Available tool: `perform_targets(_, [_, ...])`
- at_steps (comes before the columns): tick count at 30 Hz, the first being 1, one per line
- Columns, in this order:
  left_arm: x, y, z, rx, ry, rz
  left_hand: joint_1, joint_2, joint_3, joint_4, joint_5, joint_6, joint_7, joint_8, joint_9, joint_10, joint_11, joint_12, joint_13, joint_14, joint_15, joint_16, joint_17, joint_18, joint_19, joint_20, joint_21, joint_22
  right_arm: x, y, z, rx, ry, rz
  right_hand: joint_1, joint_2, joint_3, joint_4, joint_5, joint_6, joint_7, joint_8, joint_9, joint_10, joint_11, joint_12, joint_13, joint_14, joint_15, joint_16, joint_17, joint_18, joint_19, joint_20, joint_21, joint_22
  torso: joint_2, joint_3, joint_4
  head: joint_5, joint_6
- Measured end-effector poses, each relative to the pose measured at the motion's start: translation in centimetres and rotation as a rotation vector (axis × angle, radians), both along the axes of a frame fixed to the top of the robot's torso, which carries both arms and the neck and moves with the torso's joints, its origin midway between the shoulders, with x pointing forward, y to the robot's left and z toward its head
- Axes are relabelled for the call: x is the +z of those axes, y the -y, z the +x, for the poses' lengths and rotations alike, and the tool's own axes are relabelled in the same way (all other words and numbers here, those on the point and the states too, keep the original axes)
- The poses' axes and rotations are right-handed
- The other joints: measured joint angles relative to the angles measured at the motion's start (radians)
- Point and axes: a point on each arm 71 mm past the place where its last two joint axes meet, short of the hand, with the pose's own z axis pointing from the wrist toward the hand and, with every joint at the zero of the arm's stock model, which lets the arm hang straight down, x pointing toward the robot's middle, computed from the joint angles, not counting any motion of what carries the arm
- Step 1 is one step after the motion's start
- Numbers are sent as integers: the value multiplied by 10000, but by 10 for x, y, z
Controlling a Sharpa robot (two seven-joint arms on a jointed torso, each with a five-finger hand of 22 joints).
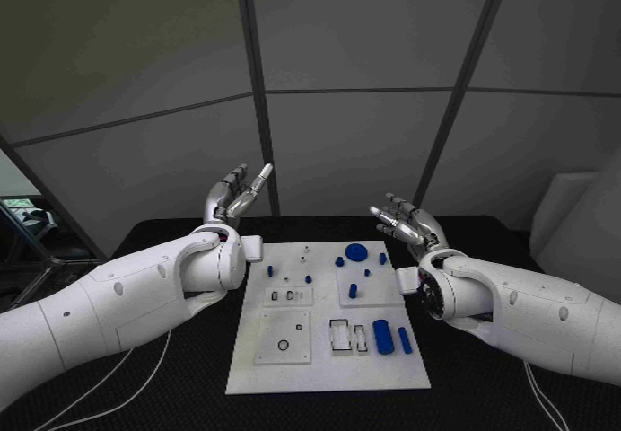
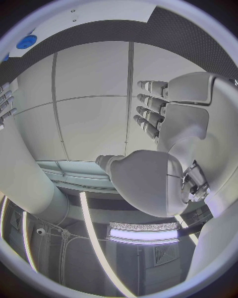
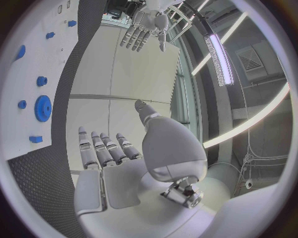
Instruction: Assemble the parts on the task board
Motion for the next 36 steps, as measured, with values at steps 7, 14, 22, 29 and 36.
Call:
perform_targets(7, [1, 1, 1, -250, 114, -38, 498, 83, 87, 160, 0, 398, 23, 90, 53, 540, 533, 118, 82, 924, 213, 251, 137, 2, 315, 194, 168, 95, -4, -3, 8, 1177, -128, -388, 815, -18, 152, -358, 0, 1479, 88, 301, 148, 1955, -10, 329, 148, 2043, -79, 384, 151, 302, 1407, 47, 565, 265, 1, 0, -2, 0, -1])
perform_targets(14, [2, -19, 0, -212, 167, 63, 1092, 677, 461, 70, -42, 2486, 169, 514, 260, 3727, 1055, 791, 350, 4667, 290, 1252, 510, -245, 2703, 174, 1208, 633, 12, 10, 19, 1765, 1083, -2342, 1394, -124, 397, -791, 0, 4169, 349, 700, 324, 4807, -326, 699, 254, 4735, -476, 792, 257, 771, 2857, 32, 1294, 533, 39, 17, -1, -30, -106])
perform_targets(22, [6, -23, -6, -511, 247, 18, 1683, 1030, 399, -109, -97, 5390, 500, 972, 441, 6862, 528, 1663, 467, 7539, -355, 2345, 809, -423, 6016, 116, 2714, 1239, 29, 9, 24, 2462, 2530, -4772, 1567, -193, 899, -1171, 0, 6327, 754, 892, 383, 6933, -749, 748, 285, 6881, -986, 1005, 339, 922, 4076, -254, 2084, 808, 140, 60, 39, -101, -74])
perform_targets(29, [11, -28, -14, -901, 318, 136, 2077, 1130, 152, -503, -96, 7061, 916, 1312, 493, 8182, 189, 1955, 535, 8911, -755, 2727, 1154, 81, 7143, -193, 3189, 1354, 47, 10, 33, 2707, 3460, -6652, 1498, -465, 1418, -1335, 83, 7359, 679, 892, 396, 8166, -1059, 658, 309, 8248, -1373, 1126, 437, 921, 4850, -637, 2859, 1151, 194, 65, 58, -126, -64])
perform_targets(36, [19, -23, -27, -1586, 428, 230, 2586, 1123, 12, -1044, -95, 7288, 749, 1181, 419, 8673, -69, 1767, 519, 9791, -1074, 3021, 1579, 10, 7884, -488, 3447, 1434, 56, 2, 37, 3146, 3987, -8535, 1369, -763, 1596, -1347, 125, 7857, 505, 892, 408, 8843, -1306, 477, 318, 9393, -1730, 1294, 657, 920, 5555, -1030, 3916, 1716, 309, 48, 49, -153, -105])
